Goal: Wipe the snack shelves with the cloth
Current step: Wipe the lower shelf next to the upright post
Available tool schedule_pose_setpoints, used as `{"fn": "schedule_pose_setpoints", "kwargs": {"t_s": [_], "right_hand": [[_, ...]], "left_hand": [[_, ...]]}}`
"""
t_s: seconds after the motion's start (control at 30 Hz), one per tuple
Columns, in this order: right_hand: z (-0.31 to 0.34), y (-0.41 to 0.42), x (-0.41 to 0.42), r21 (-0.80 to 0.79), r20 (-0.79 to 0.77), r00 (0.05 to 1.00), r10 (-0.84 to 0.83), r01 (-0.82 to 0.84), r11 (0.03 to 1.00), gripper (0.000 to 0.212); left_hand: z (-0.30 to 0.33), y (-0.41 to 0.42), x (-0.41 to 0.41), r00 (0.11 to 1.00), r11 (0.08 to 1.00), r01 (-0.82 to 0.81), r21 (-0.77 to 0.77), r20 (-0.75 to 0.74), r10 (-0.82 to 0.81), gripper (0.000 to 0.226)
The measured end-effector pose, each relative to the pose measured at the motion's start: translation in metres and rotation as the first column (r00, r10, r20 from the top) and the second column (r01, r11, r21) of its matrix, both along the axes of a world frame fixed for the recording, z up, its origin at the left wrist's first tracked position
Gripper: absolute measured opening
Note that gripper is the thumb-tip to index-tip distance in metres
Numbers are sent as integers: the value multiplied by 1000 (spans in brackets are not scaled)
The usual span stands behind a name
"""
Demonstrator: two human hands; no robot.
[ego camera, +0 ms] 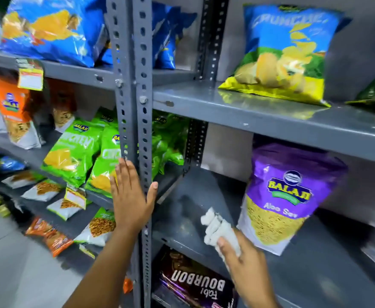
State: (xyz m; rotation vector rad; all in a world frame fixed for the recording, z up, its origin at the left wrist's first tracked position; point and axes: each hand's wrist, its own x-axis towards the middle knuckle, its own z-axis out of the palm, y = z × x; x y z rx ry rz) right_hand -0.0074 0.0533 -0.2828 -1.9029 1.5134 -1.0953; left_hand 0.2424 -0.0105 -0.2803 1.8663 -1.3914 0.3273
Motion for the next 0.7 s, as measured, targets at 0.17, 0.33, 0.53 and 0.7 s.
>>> {"fn": "schedule_pose_setpoints", "kwargs": {"t_s": [0.17,0.33,0.53,0.7], "right_hand": [[-23,-67,37,144,-18,1000,-18,20,989,52],[-19,-181,62,118,-119,982,-148,162,980,49],[-74,-259,57,201,-552,822,-141,295,934,67],[-88,-227,83,70,-507,861,44,-10,997,36]], "left_hand": [[-19,-33,3,997,998,-56,-1,-48,56,91],[-32,-49,7,997,989,-63,-137,-46,57,84],[-41,-55,10,999,971,-51,-232,-29,46,82],[-42,-55,11,999,967,-32,-251,-22,28,81]]}}
